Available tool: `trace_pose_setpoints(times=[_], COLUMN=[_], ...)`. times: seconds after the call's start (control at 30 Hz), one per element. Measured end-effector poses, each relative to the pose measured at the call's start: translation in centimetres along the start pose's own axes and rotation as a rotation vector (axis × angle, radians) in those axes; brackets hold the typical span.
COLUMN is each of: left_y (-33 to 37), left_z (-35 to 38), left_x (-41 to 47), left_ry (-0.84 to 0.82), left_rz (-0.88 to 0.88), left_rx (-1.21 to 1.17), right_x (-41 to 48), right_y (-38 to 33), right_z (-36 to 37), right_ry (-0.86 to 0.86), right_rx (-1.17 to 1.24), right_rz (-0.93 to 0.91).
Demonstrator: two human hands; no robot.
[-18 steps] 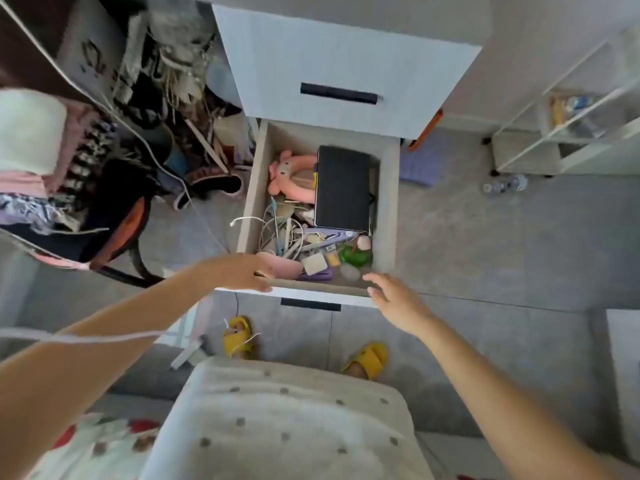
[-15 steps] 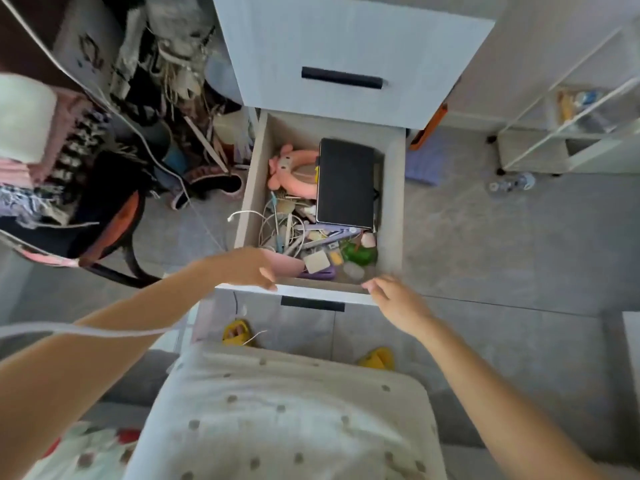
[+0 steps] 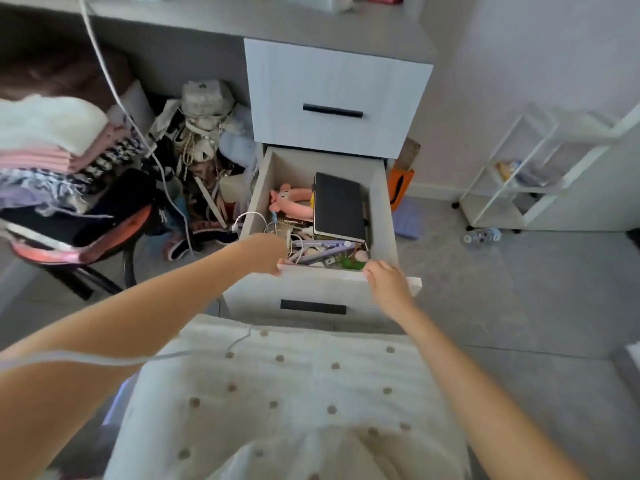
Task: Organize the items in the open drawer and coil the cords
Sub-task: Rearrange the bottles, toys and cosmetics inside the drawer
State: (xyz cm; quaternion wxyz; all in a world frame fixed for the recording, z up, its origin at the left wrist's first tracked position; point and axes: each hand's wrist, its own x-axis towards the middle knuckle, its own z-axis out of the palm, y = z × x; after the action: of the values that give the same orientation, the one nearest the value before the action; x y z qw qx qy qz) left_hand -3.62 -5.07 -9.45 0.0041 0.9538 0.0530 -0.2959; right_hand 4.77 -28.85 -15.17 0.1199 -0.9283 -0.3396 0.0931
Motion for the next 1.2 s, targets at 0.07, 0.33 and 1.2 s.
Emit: trace_pose_setpoints(times=[0.07, 0.33, 1.2], left_y=[1.0, 2.9, -4.2], left_z=[0.8, 3.4, -1.1], left_x=[-2.1, -6.2, 19.9], left_ry=[0.038, 0.152, 0.619], left_rz=[-0.044, -0.130, -0.091], left_rx=[0.016, -0.152, -0.682], right_x=[-1.5, -5.1, 20.3], right_y=[-1.0, -2.9, -1.3], right_z=[0.1, -2.3, 5.0], right_ry=[0.014, -0.171, -0.096], right_rx=[-0.035, -0.078, -0.316], right_rz=[0.036, 0.120, 0.057])
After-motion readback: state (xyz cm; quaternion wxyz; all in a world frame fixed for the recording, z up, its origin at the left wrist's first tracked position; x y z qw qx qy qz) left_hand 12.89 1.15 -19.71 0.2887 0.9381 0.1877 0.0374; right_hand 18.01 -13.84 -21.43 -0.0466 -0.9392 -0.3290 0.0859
